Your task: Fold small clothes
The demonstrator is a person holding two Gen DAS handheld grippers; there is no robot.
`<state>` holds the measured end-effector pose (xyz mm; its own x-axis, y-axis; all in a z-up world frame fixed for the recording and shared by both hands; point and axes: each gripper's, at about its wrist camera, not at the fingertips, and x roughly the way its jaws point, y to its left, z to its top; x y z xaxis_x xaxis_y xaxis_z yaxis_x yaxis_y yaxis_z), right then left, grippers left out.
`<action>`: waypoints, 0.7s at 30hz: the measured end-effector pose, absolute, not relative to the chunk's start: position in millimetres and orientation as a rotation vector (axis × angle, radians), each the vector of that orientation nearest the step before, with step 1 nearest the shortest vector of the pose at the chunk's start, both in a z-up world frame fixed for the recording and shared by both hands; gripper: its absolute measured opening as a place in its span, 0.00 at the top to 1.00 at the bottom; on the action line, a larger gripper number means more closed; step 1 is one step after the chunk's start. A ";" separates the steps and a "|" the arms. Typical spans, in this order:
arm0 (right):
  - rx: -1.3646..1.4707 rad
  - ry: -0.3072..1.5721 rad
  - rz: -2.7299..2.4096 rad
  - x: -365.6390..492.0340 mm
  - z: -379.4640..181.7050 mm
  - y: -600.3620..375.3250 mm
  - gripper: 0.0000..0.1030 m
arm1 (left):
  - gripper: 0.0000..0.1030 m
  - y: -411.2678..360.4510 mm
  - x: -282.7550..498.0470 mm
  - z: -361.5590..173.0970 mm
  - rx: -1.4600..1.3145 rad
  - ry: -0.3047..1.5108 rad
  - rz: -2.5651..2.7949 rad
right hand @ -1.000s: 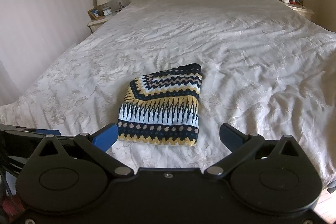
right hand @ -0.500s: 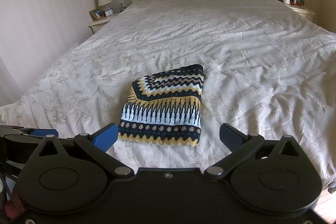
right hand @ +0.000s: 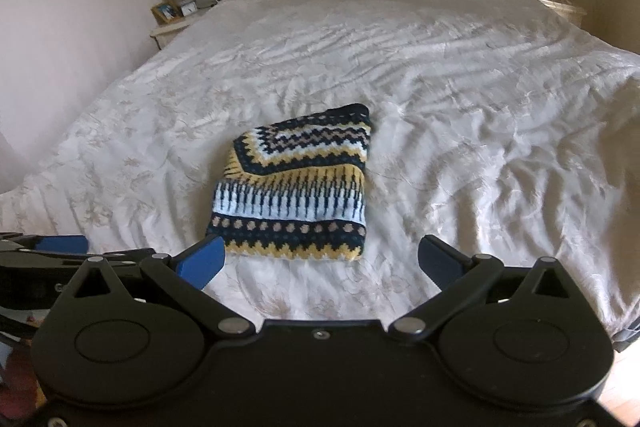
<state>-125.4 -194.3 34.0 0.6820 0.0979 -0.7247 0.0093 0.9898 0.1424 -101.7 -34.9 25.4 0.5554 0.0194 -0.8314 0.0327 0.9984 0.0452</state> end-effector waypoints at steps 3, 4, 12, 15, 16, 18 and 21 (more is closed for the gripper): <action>0.118 0.826 0.034 -123.9 34.1 -193.1 0.01 | 0.21 -35.0 -101.6 25.1 0.061 0.981 -0.006; 0.115 0.830 0.030 -123.1 34.2 -192.9 0.01 | 0.21 -34.5 -101.7 25.4 0.061 0.981 -0.004; 0.079 0.814 0.021 -121.3 38.1 -185.4 0.01 | 0.21 -31.7 -101.4 26.0 0.054 0.981 0.005; 0.080 0.794 0.024 -121.6 41.3 -183.3 0.01 | 0.21 -32.1 -101.4 26.5 0.051 0.979 0.003; 0.079 0.787 0.031 -121.9 42.4 -182.9 0.01 | 0.21 -32.2 -101.2 26.7 0.051 0.978 0.002; 0.087 0.774 0.043 -122.2 44.2 -182.4 0.01 | 0.22 -32.2 -101.0 27.5 0.051 0.976 0.002; 0.093 0.767 0.047 -122.0 46.0 -182.5 0.01 | 0.22 -34.4 -100.9 28.5 0.050 0.974 0.002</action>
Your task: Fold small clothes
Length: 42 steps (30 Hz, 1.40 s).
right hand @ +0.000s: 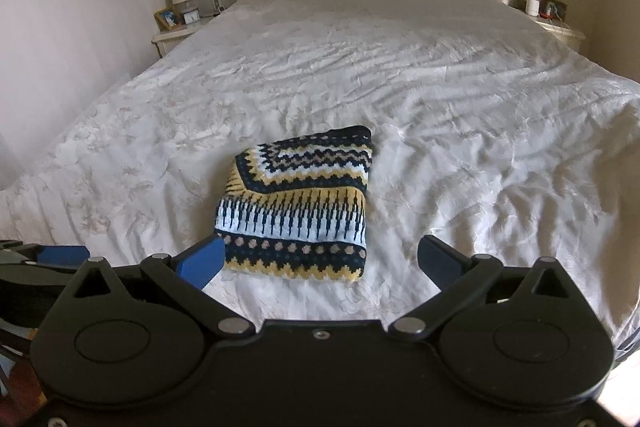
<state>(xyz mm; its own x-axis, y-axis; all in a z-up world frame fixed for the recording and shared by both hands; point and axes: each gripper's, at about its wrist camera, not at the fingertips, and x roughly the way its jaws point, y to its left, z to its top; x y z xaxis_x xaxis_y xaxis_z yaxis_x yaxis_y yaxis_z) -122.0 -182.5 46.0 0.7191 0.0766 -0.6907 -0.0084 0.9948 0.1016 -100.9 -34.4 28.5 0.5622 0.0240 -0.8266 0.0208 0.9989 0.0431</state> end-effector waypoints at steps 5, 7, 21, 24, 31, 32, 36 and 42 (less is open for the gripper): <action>0.108 0.767 0.053 -121.9 45.8 -184.2 0.01 | 0.21 -35.5 -100.8 28.8 0.050 0.972 -0.001; 0.111 0.768 0.054 -121.8 45.4 -185.1 0.01 | 0.21 -36.3 -100.6 28.8 0.052 0.972 -0.003; 0.120 0.786 0.038 -121.6 42.0 -184.2 0.01 | 0.22 -40.1 -98.8 25.9 0.055 0.983 -0.017; 0.120 0.787 0.035 -121.3 41.7 -183.7 0.01 | 0.21 -40.8 -98.8 24.8 0.057 0.988 -0.022; 0.123 0.800 0.028 -120.3 40.3 -184.9 0.01 | 0.22 -41.6 -98.0 23.6 0.057 0.988 -0.029; 0.122 0.800 0.029 -120.3 40.2 -184.9 0.01 | 0.21 -41.9 -98.1 23.5 0.055 0.989 -0.029; 0.122 0.801 0.027 -119.8 39.9 -184.6 0.01 | 0.21 -41.6 -97.1 23.3 0.054 0.991 -0.032; 0.122 0.800 0.029 -119.3 39.8 -184.8 0.01 | 0.22 -42.5 -96.2 22.7 0.055 0.991 -0.036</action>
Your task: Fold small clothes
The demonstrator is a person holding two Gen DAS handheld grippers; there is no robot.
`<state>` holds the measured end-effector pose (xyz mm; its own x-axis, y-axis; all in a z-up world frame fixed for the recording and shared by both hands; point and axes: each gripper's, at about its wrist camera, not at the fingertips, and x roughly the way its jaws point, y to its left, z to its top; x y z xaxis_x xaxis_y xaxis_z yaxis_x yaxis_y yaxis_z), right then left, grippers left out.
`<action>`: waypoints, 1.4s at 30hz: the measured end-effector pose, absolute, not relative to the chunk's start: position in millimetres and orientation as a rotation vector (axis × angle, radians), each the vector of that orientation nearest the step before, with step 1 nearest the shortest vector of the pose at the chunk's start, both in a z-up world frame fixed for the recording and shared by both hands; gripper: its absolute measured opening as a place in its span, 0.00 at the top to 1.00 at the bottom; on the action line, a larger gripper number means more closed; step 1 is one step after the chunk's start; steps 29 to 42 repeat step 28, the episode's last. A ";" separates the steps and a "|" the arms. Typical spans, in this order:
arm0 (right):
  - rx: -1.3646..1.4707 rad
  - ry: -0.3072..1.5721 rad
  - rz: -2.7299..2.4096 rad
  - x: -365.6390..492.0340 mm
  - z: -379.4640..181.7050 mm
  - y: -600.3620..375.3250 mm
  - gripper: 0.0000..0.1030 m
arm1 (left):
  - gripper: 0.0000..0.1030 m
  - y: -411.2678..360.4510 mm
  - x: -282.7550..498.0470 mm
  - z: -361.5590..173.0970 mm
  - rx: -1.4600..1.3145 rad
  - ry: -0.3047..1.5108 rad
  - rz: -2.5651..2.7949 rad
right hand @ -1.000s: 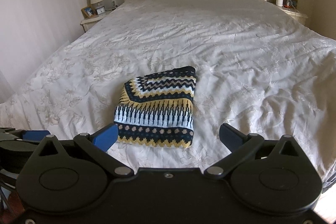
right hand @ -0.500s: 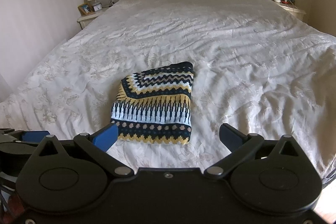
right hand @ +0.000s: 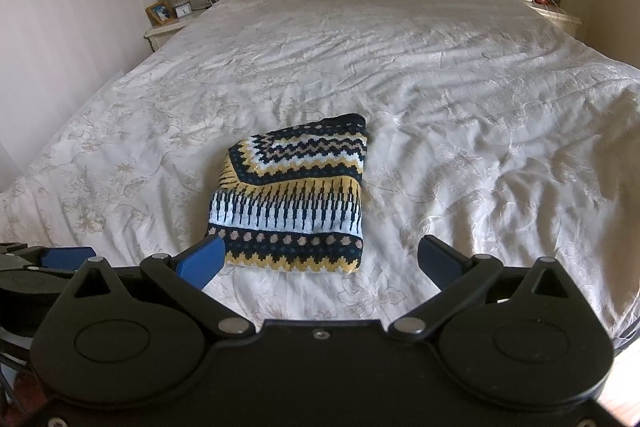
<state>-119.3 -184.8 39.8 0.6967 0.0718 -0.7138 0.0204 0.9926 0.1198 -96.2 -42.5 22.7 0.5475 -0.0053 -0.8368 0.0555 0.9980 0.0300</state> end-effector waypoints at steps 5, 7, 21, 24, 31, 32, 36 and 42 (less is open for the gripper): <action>0.122 0.801 0.029 -118.9 39.6 -184.6 0.01 | 0.22 -41.8 -95.7 23.0 0.054 0.991 -0.035; 0.123 0.804 0.028 -118.6 38.7 -185.0 0.01 | 0.21 -41.5 -95.2 22.7 0.052 0.992 -0.038; 0.123 0.811 0.026 -114.0 34.4 -185.7 0.01 | 0.22 -39.9 -89.2 19.9 0.047 0.985 -0.040; 0.123 0.816 0.025 -110.7 32.3 -186.5 0.01 | 0.22 -41.2 -86.4 19.1 0.045 0.987 -0.036; 0.124 0.820 0.024 -108.2 31.7 -186.8 0.01 | 0.22 -40.8 -82.3 18.0 0.043 0.990 -0.032; 0.124 0.820 0.024 -108.2 31.7 -186.8 0.01 | 0.22 -40.8 -82.3 18.0 0.043 0.990 -0.032; 0.124 0.820 0.024 -108.2 31.7 -186.8 0.01 | 0.22 -40.8 -82.3 18.0 0.043 0.990 -0.032; 0.124 0.820 0.024 -108.2 31.7 -186.8 0.01 | 0.22 -40.8 -82.3 18.0 0.043 0.990 -0.032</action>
